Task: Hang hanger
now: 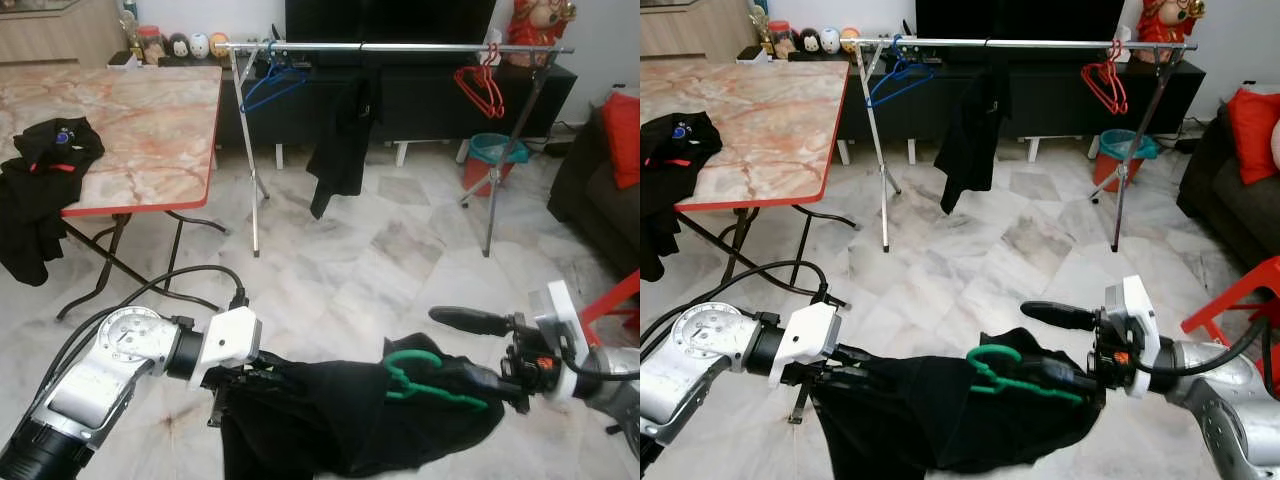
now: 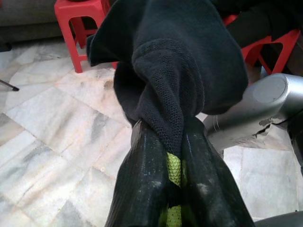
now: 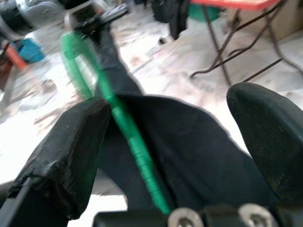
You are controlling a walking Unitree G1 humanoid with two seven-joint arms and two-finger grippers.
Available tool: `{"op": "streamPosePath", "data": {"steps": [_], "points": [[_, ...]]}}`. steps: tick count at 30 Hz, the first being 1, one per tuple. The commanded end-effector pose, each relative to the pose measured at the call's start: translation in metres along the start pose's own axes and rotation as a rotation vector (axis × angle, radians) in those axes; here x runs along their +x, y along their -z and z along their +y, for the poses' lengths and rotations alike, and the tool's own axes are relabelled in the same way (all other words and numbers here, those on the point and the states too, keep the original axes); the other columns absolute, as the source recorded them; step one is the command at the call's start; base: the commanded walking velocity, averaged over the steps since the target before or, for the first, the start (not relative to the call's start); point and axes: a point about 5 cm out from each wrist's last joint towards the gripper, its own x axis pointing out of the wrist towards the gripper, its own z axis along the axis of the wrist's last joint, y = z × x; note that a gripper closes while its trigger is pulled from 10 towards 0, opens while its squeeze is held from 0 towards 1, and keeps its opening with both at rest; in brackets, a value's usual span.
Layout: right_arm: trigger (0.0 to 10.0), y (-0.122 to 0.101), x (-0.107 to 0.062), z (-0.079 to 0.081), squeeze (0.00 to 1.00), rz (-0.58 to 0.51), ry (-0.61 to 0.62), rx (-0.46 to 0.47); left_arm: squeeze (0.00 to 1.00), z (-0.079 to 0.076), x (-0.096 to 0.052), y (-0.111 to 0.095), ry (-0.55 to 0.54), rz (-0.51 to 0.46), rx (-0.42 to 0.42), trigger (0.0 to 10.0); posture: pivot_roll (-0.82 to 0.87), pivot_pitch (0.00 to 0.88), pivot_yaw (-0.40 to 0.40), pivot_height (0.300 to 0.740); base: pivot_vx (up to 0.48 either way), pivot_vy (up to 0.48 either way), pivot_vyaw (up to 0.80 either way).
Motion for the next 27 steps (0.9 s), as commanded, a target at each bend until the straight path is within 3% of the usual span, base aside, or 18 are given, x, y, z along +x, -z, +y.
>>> {"op": "streamPosePath", "data": {"steps": [1, 12, 15, 17, 27], "points": [[10.0, 0.005, 0.002, 0.008, 0.0, 0.059, -0.067, 0.004, 0.0, 0.007, -0.001, -0.005, -0.01, 0.003, 0.043, 10.0, 0.06, 0.0, -0.029, 0.74, 0.0, 0.0, 0.0], [10.0, 0.021, -0.006, 0.008, 0.0, 0.123, -0.069, 0.055, 0.0, 0.011, -0.001, -0.005, -0.018, 0.011, 0.061, 10.0, 0.06, 0.0, -0.033, 0.74, 0.0, 0.0, 0.0], [10.0, 0.03, -0.01, 0.005, 0.0, 0.177, -0.047, 0.057, 0.0, 0.011, -0.001, -0.005, -0.018, 0.012, 0.066, 10.0, 0.06, 0.0, -0.037, 0.74, 0.0, 0.0, 0.0], [10.0, 0.043, -0.011, -0.005, 0.0, 0.278, 0.029, 0.025, 0.0, 0.012, 0.0, -0.007, -0.019, 0.007, 0.073, 10.0, 0.06, 0.0, -0.039, 0.74, 0.0, 0.0, 0.0], [10.0, 0.043, 0.002, -0.008, 0.0, 0.246, -0.007, 0.002, 0.0, 0.012, -0.002, -0.01, -0.022, 0.003, 0.077, 10.0, 0.08, 0.0, -0.044, 0.74, 0.0, 0.0, 0.0]]}}
